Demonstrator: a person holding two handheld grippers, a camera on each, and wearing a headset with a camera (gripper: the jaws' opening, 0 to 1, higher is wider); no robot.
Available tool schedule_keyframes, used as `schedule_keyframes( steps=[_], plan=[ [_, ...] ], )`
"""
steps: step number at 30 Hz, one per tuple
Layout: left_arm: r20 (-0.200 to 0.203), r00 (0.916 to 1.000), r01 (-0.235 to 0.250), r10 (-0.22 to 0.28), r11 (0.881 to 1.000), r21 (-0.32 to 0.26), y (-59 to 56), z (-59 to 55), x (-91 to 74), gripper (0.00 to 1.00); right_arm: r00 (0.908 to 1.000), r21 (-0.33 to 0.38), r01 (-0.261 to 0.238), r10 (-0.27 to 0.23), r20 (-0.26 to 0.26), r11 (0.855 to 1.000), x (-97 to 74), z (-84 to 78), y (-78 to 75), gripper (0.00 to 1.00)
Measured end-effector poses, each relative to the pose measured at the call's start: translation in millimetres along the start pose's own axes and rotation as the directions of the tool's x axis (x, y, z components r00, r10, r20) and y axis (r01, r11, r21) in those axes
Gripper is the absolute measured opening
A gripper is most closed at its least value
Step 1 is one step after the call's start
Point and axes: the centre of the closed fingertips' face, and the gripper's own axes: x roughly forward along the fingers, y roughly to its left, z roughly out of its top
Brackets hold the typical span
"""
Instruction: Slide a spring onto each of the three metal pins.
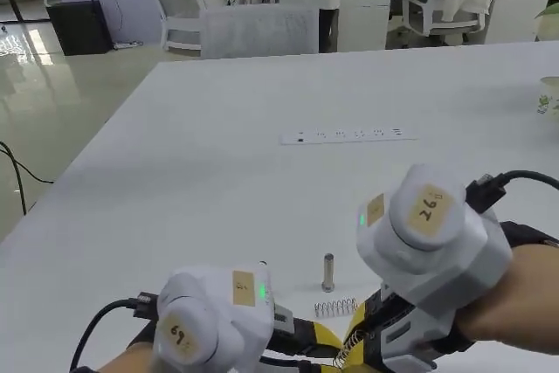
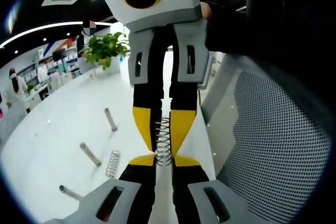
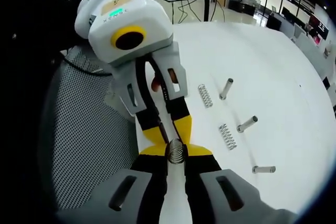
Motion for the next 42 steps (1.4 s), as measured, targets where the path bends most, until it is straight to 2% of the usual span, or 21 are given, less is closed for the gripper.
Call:
schedule_keyframes(
  steps=[4, 8, 13, 19, 22, 31, 42],
  plan=[
    [-0.007, 0.9999, -0.015, 0.014, 1.0, -0.024, 4.5, -5.2, -3.2, 0.04, 0.9999, 0.003, 0.015, -0.015, -0.006, 1.0, -2.6, -2.1, -3.8, 0.08],
    [0.008, 0.9993, -0.037, 0.037, 0.998, -0.053, 11.1, -4.8, -8.3, 0.07, 0.9997, 0.016, 0.025, -0.025, -0.007, 1.0, -6.2, -5.6, -8.5, 0.08],
    [0.018, 0.9986, -0.047, 0.049, 0.994, -0.096, 14.1, -5.8, -13.4, 0.16, 0.9993, 0.03, 0.036, -0.036, -0.008, 0.999, -10.5, -10.0, -12.9, 0.08],
    [0.028, 0.9963, -0.077, 0.082, 0.985, -0.153, 21.9, -9.3, -23.7, 0.25, 0.9984, 0.047, 0.056, -0.056, -0.01, 0.997, -17.6, -15.6, -19.8, 0.08],
    [0.039, 0.9932, -0.101, 0.11, 0.979, -0.176, 28.0, -7.5, -29.5, 0.29, 0.9973, 0.056, 0.073, -0.072, -0.015, 0.996, -22.6, -19.7, -25.5, 0.08],
    [0.06, 0.9852, -0.148, 0.161, 0.972, -0.182, 40.6, 2.2, -45.6, 0.36, 0.9935, 0.084, 0.114, -0.113, -0.018, 0.99, -38.5, -28.2, -41.5, 0.08],
    [0.046, 0.9733, -0.211, 0.225, 0.955, -0.208, 48.5, -5.0, -72.8, 0.42, 0.9893, 0.083, 0.143, -0.14, -0.041, 0.986, -49.1, -36.0, -53.2, 0.09]
  ],
)
